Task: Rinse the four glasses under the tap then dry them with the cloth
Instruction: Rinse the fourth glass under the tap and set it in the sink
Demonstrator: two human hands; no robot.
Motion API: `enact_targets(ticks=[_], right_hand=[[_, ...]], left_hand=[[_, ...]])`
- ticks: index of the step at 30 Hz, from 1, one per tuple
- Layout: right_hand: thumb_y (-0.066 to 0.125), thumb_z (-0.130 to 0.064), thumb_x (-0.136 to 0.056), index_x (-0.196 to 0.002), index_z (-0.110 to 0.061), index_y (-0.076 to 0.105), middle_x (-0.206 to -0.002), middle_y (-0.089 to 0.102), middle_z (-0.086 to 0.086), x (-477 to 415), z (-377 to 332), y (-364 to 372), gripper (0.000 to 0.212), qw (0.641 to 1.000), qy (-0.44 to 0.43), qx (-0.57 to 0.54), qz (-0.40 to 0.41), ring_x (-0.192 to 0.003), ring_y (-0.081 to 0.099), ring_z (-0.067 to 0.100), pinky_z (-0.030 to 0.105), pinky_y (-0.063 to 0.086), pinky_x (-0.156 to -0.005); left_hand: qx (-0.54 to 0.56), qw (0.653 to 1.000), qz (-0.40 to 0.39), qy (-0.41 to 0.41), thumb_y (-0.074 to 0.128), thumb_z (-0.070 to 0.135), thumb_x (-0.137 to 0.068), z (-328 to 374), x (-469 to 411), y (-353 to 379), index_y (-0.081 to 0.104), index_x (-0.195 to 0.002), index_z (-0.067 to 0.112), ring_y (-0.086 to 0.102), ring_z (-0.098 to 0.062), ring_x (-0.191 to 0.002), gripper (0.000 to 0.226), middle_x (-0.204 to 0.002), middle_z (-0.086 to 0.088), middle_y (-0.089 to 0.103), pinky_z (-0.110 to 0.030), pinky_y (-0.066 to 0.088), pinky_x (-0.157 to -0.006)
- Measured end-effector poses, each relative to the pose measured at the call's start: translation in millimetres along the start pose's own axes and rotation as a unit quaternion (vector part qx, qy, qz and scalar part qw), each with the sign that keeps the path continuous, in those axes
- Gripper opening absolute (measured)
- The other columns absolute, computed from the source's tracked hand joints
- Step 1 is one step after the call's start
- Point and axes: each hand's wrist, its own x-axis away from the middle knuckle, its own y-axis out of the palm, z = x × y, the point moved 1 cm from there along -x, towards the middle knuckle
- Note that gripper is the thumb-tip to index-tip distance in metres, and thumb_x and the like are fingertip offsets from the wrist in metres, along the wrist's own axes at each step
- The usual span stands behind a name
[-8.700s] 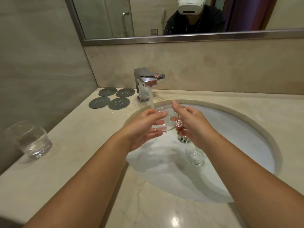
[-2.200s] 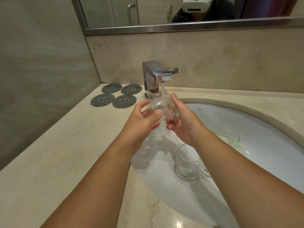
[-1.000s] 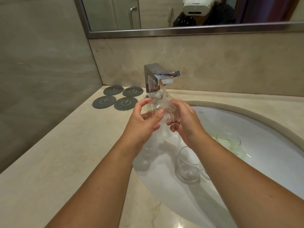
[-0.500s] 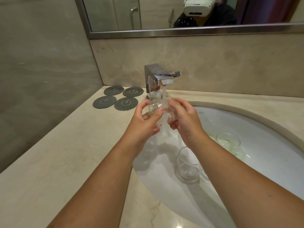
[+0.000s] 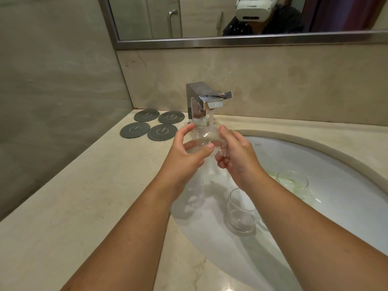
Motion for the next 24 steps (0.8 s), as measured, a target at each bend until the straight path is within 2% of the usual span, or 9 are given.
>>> enact_targets(ticks=[2, 4, 9, 13, 17, 19, 21, 24], right_hand=[[0.072, -0.042, -0.099, -0.115, -0.016, 0.071, -0.092, 0.071, 0.004, -0.8, -0.1, -0.8, 0.031, 1.000, -0.017, -0.002, 0.008, -0.052, 0.050, 0.015, 0.027, 0.038, -0.048], [0.073, -0.039, -0.099, -0.116, -0.019, 0.071, -0.094, 0.074, 0.003, -0.4, -1.2, -1.2, 0.026, 1.000, -0.030, 0.001, 0.008, -0.054, 0.051, 0.015, 0.028, 0.040, -0.050], [0.073, -0.034, -0.098, -0.122, -0.021, 0.069, -0.102, 0.077, 0.007, 2.3, -3.2, -0.8, 0.027, 0.999, -0.032, -0.001, -0.002, -0.056, 0.051, 0.016, 0.030, 0.040, -0.053], [0.071, -0.033, -0.099, -0.127, -0.016, 0.068, -0.104, 0.075, 0.008, 3.1, -3.6, 2.0, 0.032, 1.000, -0.004, -0.021, -0.022, -0.054, 0.049, 0.016, 0.028, 0.037, -0.051], [0.069, -0.052, -0.097, -0.132, -0.017, 0.069, -0.108, 0.071, 0.007, 0.2, 1.0, 4.0, 0.050, 0.997, 0.046, -0.014, -0.057, -0.058, 0.054, 0.016, 0.028, 0.039, -0.048], [0.065, -0.061, -0.097, -0.134, -0.019, 0.070, -0.101, 0.071, 0.003, -0.6, 2.9, 3.3, 0.055, 0.995, 0.068, -0.012, -0.071, -0.055, 0.053, 0.013, 0.027, 0.038, -0.046], [0.061, -0.061, -0.099, -0.131, -0.020, 0.072, -0.090, 0.071, -0.002, 0.6, 1.3, 2.6, 0.052, 0.994, 0.079, -0.015, -0.070, -0.051, 0.050, 0.012, 0.026, 0.036, -0.044], [0.066, -0.052, -0.100, -0.119, -0.017, 0.072, -0.092, 0.074, -0.006, 4.0, -3.2, 2.8, 0.041, 0.997, 0.064, -0.025, -0.041, -0.052, 0.050, 0.014, 0.026, 0.036, -0.045]], left_hand=[[0.011, 1.000, 0.006, -0.019, 0.088, 0.038, -0.084, -1.4, -1.1, 1.1, 0.046, -0.147, 0.044, 0.072, -0.016, -0.118, 0.076, -0.131, -0.001, 0.072, -0.039, 0.057, -0.105], [0.013, 0.999, 0.011, -0.035, 0.080, 0.037, -0.096, -2.2, -2.0, 2.9, 0.041, -0.154, 0.037, 0.073, -0.019, -0.107, 0.070, -0.129, -0.001, 0.073, -0.037, 0.059, -0.101], [0.010, 0.997, 0.035, -0.063, 0.078, 0.047, -0.093, -2.6, -3.4, 3.5, 0.042, -0.156, 0.025, 0.075, -0.019, -0.098, 0.076, -0.126, 0.000, 0.074, -0.031, 0.056, -0.082], [0.041, 0.996, 0.039, -0.067, 0.079, 0.032, -0.096, 1.6, -1.8, 2.5, 0.048, -0.152, 0.021, 0.072, -0.021, -0.093, 0.065, -0.126, -0.006, 0.073, -0.030, 0.058, -0.085], [0.051, 0.996, 0.035, -0.064, 0.081, 0.021, -0.094, 4.4, 0.5, -0.4, 0.050, -0.146, 0.022, 0.072, -0.019, -0.102, 0.060, -0.133, -0.011, 0.070, -0.032, 0.059, -0.099], [0.034, 0.998, 0.029, -0.053, 0.082, 0.019, -0.094, 4.5, 1.6, -1.1, 0.050, -0.144, 0.027, 0.072, -0.019, -0.113, 0.060, -0.137, -0.013, 0.066, -0.034, 0.058, -0.104], [0.020, 0.999, 0.021, -0.044, 0.082, 0.017, -0.093, 4.0, 2.4, -1.0, 0.049, -0.143, 0.030, 0.071, -0.017, -0.120, 0.061, -0.139, -0.012, 0.063, -0.037, 0.056, -0.108], [0.017, 0.999, 0.004, -0.037, 0.090, 0.018, -0.085, 1.7, 1.9, -1.3, 0.049, -0.143, 0.034, 0.065, -0.019, -0.131, 0.073, -0.144, -0.010, 0.060, -0.039, 0.054, -0.111]])
